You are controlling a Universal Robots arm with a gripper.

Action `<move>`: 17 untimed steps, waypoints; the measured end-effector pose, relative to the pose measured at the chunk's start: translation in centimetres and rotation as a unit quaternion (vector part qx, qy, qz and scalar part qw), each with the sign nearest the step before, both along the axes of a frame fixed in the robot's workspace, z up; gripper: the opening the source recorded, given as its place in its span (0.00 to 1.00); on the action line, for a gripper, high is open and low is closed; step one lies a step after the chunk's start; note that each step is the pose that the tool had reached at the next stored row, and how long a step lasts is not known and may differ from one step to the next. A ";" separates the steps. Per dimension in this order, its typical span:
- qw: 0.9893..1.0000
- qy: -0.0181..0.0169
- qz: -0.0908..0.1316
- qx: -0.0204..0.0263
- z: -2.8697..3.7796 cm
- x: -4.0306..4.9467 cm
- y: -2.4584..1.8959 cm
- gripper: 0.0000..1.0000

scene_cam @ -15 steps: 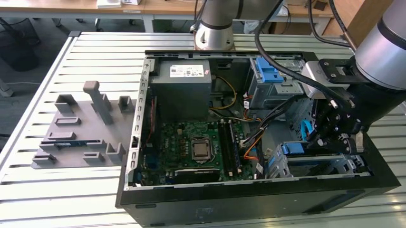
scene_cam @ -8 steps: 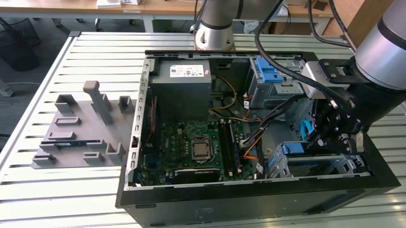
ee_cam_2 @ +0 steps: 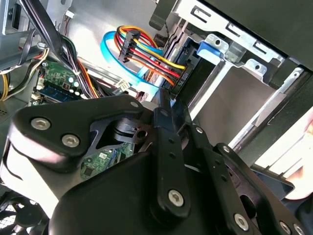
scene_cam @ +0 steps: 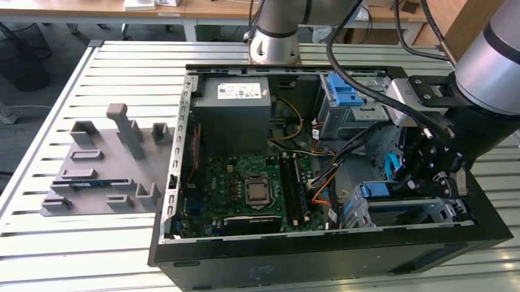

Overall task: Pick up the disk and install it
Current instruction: 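Insert the second disk wire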

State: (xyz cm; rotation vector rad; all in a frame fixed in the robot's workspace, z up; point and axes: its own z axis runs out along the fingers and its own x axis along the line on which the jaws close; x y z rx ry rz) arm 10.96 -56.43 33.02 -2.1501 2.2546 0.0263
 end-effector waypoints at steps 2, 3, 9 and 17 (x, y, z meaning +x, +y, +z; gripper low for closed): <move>1.000 0.000 0.000 0.000 0.09 0.00 0.00 0.24; 1.000 0.000 0.000 0.000 0.14 0.00 0.00 0.24; 1.000 0.000 0.000 0.000 0.51 0.00 0.00 0.24; 1.000 0.000 0.000 0.000 1.20 0.00 0.00 0.24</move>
